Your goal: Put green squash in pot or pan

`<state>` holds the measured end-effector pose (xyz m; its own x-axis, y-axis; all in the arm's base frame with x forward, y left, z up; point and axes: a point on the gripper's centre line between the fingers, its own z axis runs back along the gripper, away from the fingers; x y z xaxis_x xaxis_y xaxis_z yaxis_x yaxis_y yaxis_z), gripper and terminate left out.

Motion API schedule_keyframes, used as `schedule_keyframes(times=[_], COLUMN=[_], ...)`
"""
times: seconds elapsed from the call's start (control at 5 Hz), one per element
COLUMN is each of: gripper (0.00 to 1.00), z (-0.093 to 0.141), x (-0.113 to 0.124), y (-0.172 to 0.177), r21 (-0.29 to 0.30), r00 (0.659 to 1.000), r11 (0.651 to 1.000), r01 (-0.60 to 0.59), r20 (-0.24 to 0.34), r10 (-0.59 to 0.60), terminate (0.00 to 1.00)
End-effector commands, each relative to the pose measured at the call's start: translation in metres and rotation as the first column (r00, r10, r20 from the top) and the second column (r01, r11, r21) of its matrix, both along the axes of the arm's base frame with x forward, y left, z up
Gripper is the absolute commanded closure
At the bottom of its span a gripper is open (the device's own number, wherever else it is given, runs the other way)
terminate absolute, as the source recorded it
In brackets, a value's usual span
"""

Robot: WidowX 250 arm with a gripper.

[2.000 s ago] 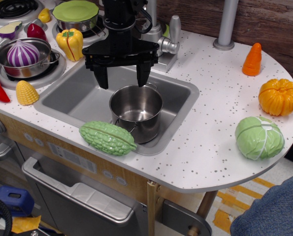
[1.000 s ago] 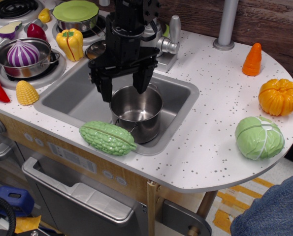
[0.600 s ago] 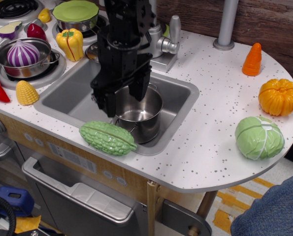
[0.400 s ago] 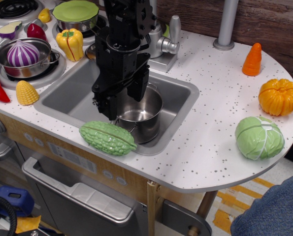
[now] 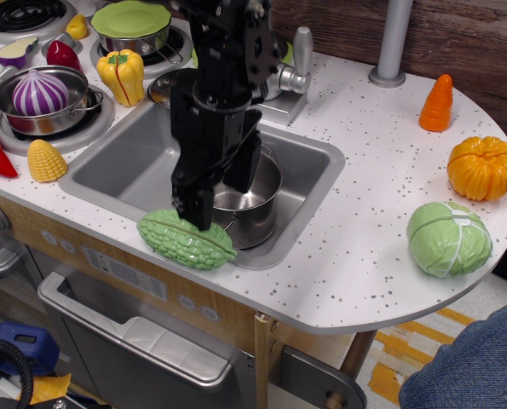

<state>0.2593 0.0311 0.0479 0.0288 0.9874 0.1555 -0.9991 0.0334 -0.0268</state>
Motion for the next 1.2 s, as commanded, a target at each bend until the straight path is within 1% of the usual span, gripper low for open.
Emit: schedule_keyframes(times=[0.0,0.2,0.4,0.6,0.8,1.0], gripper=[0.00,0.00,0.00,0.00,0.00,0.00], z=[0.002,-0.002,-0.005,-0.010,-0.022,-0.031], x=[-0.005,-0.010,-0.017,-0.021,-0.024,-0.024], y=[-0.005,-0.003,0.006,0.011,0.018,0.027], r21=[0.030,0.037,0.047,0.044,0.054,0.051], r00=[0.996,0.993,0.995,0.994,0.996,0.995], r11=[0.997,0.993,0.995,0.994,0.996,0.998], r01=[-0.077,-0.110,-0.093,-0.096,-0.068,-0.048], r20=[0.054,0.048,0.051,0.053,0.063,0.084], r10=[0.075,0.109,0.091,0.094,0.065,0.043], terminate=[0.00,0.00,0.00,0.00,0.00,0.00])
